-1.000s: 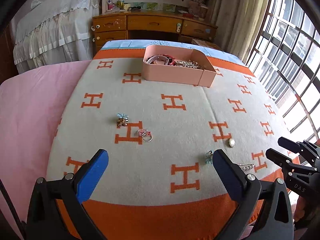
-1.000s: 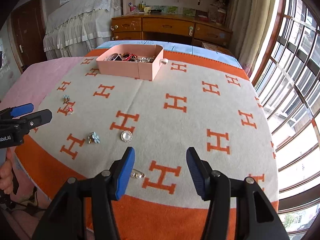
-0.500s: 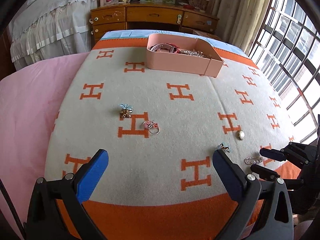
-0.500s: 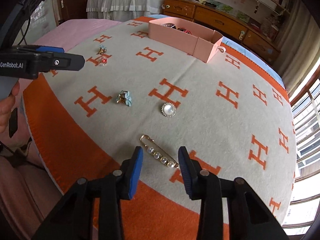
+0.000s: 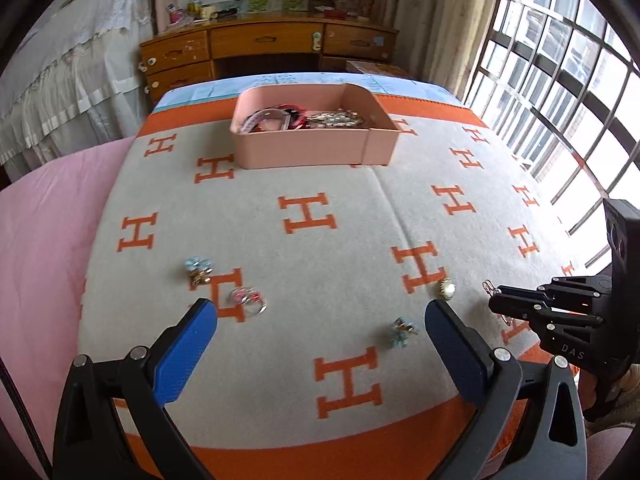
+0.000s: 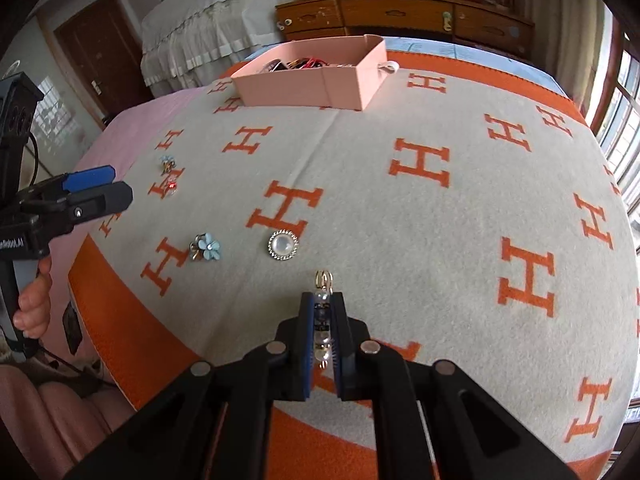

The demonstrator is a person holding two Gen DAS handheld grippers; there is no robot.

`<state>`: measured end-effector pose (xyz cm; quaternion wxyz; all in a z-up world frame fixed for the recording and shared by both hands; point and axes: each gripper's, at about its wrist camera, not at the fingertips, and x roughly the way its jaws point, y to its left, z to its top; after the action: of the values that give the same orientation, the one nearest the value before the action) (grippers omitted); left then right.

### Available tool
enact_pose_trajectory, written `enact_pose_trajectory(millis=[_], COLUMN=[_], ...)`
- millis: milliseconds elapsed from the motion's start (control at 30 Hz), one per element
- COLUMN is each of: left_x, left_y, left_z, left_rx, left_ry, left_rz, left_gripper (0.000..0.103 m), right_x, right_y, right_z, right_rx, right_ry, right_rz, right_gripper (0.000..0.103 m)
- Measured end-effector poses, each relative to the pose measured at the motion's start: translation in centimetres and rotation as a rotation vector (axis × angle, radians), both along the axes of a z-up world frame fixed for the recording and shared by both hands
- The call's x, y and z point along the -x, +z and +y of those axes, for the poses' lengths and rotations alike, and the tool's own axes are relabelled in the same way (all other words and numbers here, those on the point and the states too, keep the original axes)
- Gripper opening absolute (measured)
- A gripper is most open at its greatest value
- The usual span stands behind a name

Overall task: Organize jewelry
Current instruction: 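Grasp the pearl brooch with the left tool while the right tool holds the safety pin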

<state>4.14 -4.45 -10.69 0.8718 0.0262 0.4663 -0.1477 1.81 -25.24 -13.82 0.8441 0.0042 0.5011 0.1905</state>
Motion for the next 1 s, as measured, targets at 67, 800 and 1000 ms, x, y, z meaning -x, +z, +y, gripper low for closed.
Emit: enact_pose_trajectory(millis=[67, 800, 1000], left_x=[-0.5, -2.5, -2.2], left_y=[0.0, -4.3, -4.4], left_z=[-2.4, -10.9, -11.2], left_rx=[-0.018, -0.262, -0.295], left_ry=[-0.064, -0.659, -0.829], left_rz=[-0.007, 0.045, 0.032], left_gripper=[0.102, 0.052, 0.051], right_x=[0.1, 0.3, 0.4], right_y=[0.3, 0.6, 0.6], right_z=[-0.9, -4.8, -4.8], right_rx=[-0.039, -0.14, -0.137], right_ry=[-0.04, -0.124, -0.12], right_rz=[-0.013, -0.072, -0.076], right_gripper=[0.007, 0.007, 0.007])
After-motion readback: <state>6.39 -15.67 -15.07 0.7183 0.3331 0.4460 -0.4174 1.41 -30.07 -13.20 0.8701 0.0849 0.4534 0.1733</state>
